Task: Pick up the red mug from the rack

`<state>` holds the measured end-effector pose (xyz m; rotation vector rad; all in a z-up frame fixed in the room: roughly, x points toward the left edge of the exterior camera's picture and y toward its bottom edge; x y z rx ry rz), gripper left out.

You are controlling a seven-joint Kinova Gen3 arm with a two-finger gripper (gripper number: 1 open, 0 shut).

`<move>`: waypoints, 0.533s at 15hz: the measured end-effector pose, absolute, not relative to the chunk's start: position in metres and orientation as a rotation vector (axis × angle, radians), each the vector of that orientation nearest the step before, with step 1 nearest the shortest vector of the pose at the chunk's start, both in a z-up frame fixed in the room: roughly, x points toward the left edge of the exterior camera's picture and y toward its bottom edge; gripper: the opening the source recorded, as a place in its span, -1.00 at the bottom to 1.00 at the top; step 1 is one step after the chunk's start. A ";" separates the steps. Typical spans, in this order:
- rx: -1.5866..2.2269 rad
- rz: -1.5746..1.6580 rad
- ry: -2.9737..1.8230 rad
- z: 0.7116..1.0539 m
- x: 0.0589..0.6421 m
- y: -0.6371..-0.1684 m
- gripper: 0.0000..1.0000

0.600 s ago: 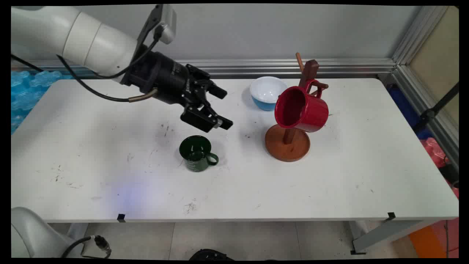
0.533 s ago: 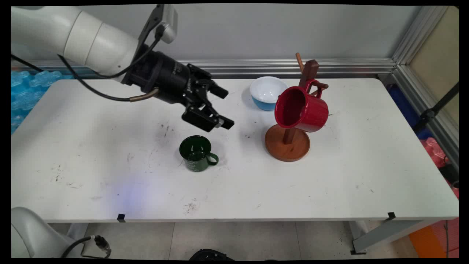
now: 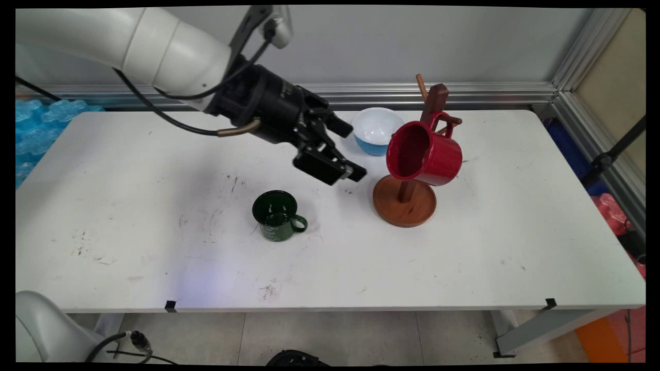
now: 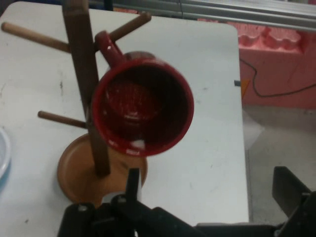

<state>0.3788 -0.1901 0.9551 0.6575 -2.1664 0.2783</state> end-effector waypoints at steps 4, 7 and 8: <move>0.694 0.254 -2.151 0.958 0.356 -0.195 1.00; 0.730 0.232 -2.134 0.958 0.333 -0.200 1.00; 0.739 0.226 -2.129 0.958 0.326 -0.202 1.00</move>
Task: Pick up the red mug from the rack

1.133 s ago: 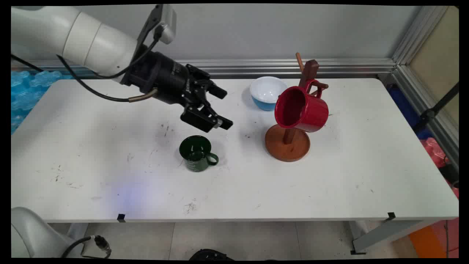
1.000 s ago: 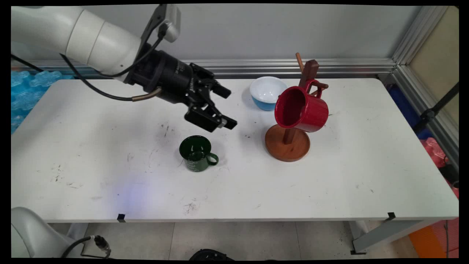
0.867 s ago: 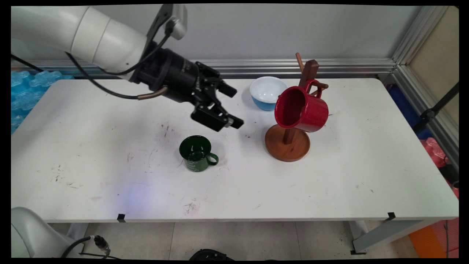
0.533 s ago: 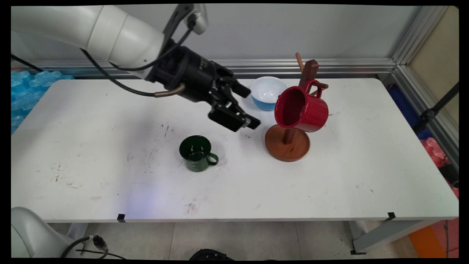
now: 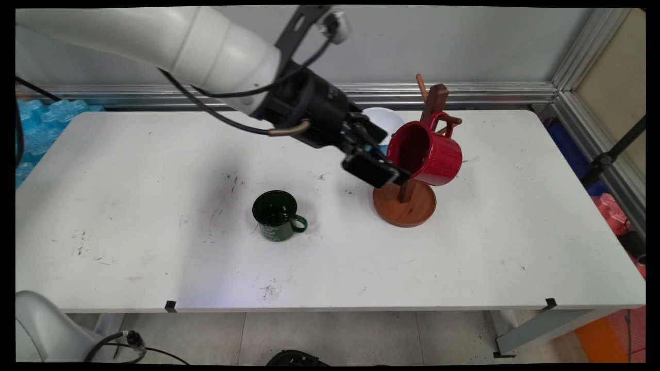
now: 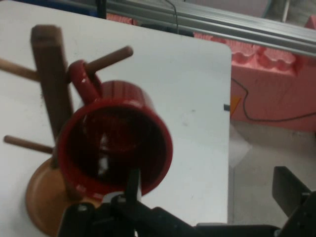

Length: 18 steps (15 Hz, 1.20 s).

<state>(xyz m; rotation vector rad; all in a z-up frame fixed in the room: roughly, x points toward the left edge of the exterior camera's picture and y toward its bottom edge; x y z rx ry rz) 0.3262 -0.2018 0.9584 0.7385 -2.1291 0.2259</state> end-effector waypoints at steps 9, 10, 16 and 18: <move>0.852 0.181 -2.101 0.942 0.276 -0.220 1.00; 0.864 0.177 -2.100 0.939 0.271 -0.222 1.00; 0.918 0.154 -2.083 0.926 0.250 -0.235 1.00; 0.929 0.151 -2.076 0.923 0.245 -0.239 1.00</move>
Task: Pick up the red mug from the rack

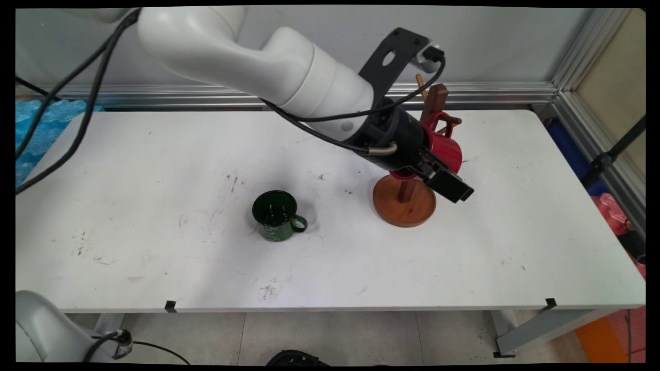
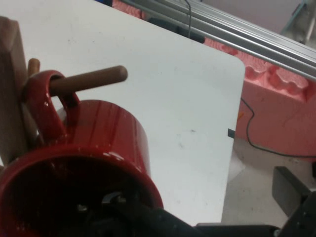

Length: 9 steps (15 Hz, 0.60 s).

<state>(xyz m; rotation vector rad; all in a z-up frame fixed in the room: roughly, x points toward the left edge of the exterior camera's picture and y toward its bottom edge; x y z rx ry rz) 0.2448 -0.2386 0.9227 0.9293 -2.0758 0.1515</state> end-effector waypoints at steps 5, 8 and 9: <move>0.961 0.152 -2.059 0.917 0.239 -0.247 1.00; 0.976 0.155 -2.052 0.914 0.237 -0.250 1.00; 0.982 0.156 -2.050 0.913 0.237 -0.251 -1.00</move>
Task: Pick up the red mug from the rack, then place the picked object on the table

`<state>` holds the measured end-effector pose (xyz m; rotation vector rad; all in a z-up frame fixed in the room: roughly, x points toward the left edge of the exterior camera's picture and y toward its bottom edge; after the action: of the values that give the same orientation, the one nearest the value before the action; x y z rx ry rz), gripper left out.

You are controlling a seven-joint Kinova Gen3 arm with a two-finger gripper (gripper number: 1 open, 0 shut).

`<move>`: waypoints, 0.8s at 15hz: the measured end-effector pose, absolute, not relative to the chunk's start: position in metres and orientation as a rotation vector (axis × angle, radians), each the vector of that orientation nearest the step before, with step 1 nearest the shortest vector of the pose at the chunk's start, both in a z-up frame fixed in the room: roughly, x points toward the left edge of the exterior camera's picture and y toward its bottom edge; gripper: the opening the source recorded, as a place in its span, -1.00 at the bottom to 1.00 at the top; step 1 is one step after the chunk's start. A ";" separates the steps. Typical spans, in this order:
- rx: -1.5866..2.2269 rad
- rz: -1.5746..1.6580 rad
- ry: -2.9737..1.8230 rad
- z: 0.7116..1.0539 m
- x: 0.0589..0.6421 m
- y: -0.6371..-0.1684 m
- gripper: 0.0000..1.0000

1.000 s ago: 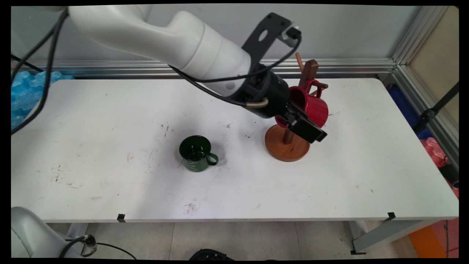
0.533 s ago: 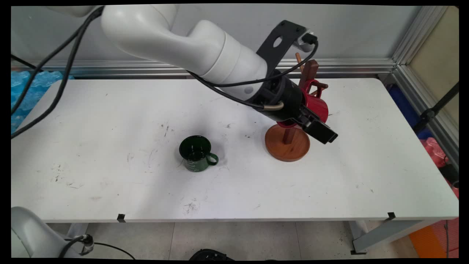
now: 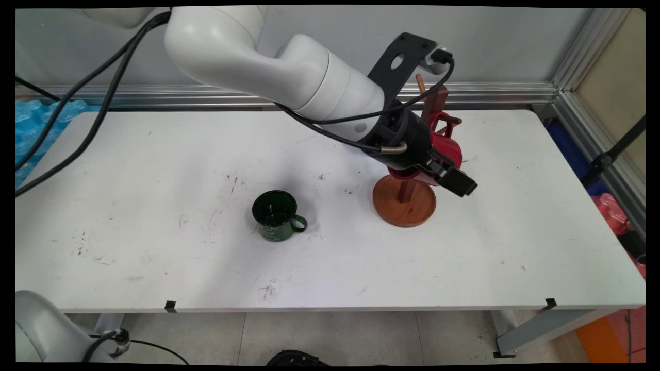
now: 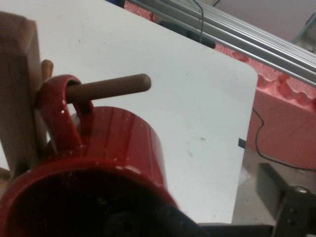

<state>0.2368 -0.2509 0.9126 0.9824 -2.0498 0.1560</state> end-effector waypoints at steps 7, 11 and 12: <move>1.005 0.159 -2.047 0.905 0.238 -0.253 -1.00; 1.010 0.161 -2.049 0.902 0.240 -0.252 -1.00; 1.010 0.161 -2.050 0.901 0.241 -0.252 -1.00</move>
<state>0.2411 -0.2520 0.9012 1.0101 -2.0500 0.1613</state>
